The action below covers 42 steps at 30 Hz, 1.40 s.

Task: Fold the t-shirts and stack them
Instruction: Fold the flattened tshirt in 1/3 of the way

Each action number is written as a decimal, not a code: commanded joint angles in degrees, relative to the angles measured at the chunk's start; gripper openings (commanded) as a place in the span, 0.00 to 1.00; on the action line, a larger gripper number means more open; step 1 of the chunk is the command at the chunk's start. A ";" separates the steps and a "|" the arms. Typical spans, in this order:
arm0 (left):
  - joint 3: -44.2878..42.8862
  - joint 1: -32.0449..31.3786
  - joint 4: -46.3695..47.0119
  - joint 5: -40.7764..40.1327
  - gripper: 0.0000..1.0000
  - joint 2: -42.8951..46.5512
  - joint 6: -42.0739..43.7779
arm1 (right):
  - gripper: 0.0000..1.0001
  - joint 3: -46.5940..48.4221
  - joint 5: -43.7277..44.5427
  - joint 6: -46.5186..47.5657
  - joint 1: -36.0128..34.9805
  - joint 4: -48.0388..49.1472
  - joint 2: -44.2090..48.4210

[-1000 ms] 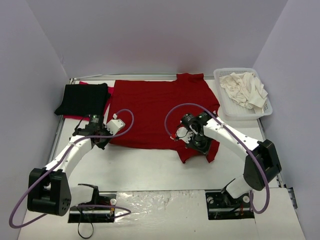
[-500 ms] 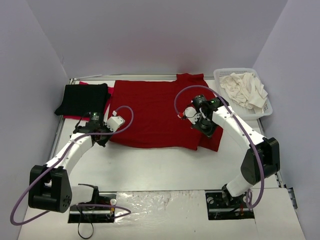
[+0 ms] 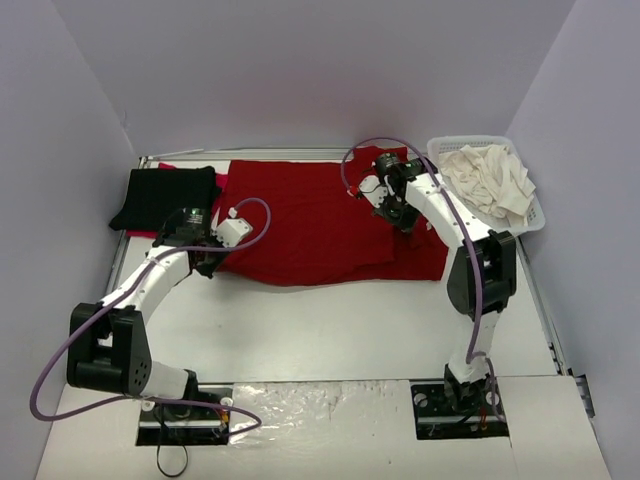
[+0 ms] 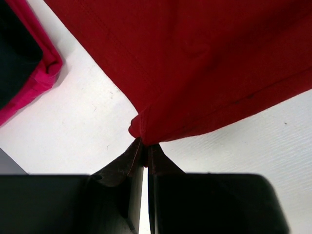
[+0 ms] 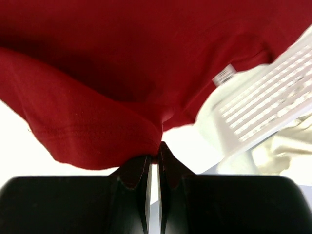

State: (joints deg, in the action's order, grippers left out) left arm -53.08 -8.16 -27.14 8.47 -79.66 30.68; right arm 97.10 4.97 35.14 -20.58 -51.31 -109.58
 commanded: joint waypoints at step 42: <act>-27.78 2.89 -0.99 -9.51 0.45 -29.51 2.99 | 0.12 40.98 14.45 -0.24 3.79 3.93 -32.36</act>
State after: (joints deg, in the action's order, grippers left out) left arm -80.29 -5.76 -29.54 2.44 -111.87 34.11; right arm 135.90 15.05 36.64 -16.86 -49.50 -140.70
